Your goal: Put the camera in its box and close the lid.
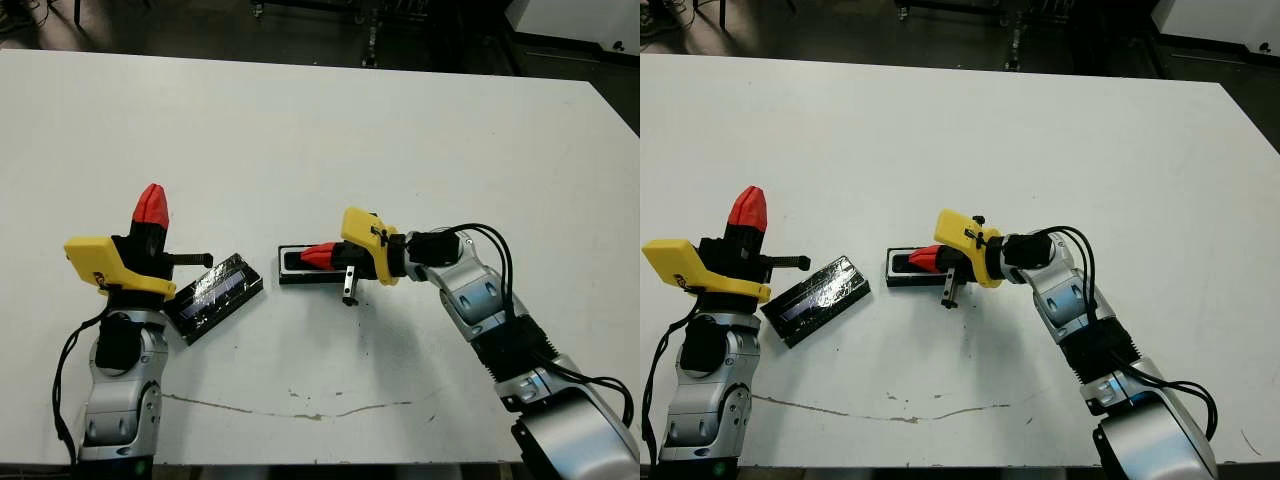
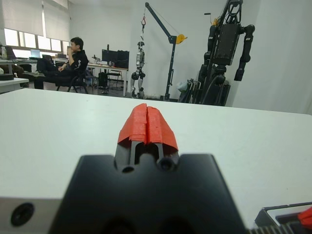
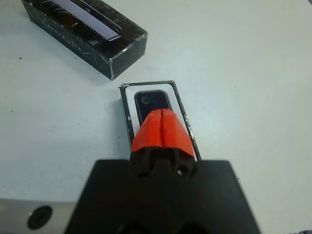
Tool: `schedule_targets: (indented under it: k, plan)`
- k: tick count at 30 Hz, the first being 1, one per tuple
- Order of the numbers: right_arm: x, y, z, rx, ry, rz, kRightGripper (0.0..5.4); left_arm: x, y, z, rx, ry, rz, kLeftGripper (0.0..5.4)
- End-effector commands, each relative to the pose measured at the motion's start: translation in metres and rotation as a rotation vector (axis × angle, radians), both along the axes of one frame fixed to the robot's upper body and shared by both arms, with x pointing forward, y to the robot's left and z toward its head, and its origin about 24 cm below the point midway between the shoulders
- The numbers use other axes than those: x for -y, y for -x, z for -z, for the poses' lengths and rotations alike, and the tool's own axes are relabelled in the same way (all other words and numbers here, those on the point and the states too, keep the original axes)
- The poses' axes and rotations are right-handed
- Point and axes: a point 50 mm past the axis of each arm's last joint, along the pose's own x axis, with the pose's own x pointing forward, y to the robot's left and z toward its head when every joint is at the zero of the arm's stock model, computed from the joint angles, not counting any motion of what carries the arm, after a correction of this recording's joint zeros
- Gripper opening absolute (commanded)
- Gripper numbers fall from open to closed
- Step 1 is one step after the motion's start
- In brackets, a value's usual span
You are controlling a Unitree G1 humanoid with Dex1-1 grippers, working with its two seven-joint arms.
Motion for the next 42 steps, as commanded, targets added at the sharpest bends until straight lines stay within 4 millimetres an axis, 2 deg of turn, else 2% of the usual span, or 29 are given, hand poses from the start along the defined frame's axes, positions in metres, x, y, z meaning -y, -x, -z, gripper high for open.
schedule_targets:
  k: [1,4,7,16,24,30,33,36,39,42]
  plan:
    - [0.013,0.004,0.021,-0.059,0.050,0.029,0.02,0.000,0.001,0.003,-0.022,-0.003,-0.013,0.00]
    - [0.014,0.002,0.020,-0.055,0.057,0.039,0.02,-0.001,0.001,0.003,-0.021,-0.005,-0.010,0.00]
    - [0.014,-0.002,0.012,-0.046,0.045,0.051,0.02,-0.001,0.002,0.003,-0.022,-0.013,-0.016,0.00]
    - [0.027,-0.019,-0.035,-0.031,-0.115,0.191,0.02,-0.001,0.002,0.003,-0.017,-0.017,-0.013,0.00]
    - [0.051,-0.019,-0.066,0.034,-0.235,0.313,0.02,-0.004,0.002,-0.003,-0.005,-0.056,-0.010,0.00]
    - [0.079,-0.016,-0.071,0.065,-0.258,0.388,0.02,-0.011,0.005,-0.010,-0.021,-0.118,0.050,0.00]
    - [0.092,-0.014,-0.070,0.072,-0.266,0.436,0.02,-0.011,0.008,-0.019,-0.123,-0.041,0.160,0.00]
    - [0.101,-0.014,-0.070,0.100,-0.268,0.473,0.02,-0.010,0.013,-0.030,-0.219,-0.039,0.253,0.00]
    - [0.108,-0.013,-0.071,0.129,-0.278,0.493,0.01,-0.011,0.017,-0.042,-0.293,-0.152,0.310,0.01]
    - [0.113,-0.012,-0.073,0.140,-0.294,0.504,0.00,-0.013,0.020,-0.055,-0.353,-0.318,0.370,0.32]
